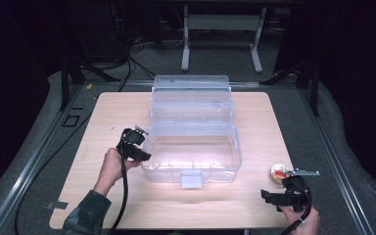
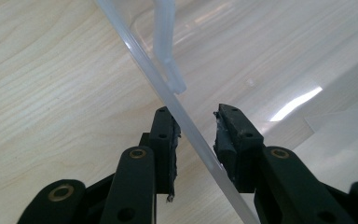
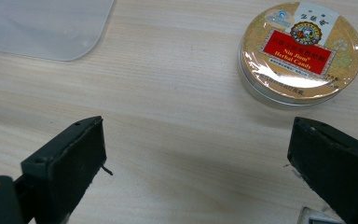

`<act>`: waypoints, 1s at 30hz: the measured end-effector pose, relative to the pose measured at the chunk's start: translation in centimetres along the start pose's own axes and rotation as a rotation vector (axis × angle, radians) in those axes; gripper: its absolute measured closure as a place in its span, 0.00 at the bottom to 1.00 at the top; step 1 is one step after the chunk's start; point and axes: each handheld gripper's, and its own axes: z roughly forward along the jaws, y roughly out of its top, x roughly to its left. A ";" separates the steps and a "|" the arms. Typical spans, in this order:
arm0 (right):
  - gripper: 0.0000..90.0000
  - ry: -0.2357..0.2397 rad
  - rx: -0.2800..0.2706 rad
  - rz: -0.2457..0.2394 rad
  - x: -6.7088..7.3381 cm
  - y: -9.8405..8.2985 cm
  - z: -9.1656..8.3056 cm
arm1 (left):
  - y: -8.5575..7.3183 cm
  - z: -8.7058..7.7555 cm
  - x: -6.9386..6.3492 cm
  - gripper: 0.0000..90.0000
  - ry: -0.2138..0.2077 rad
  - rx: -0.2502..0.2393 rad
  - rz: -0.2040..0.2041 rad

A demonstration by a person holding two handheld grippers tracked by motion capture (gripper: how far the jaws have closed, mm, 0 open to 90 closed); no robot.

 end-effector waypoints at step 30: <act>0.00 -0.031 0.038 -0.068 -4.1 2.9 -0.9 | -2.4 -6.7 2.9 0.00 -0.007 -0.079 -0.055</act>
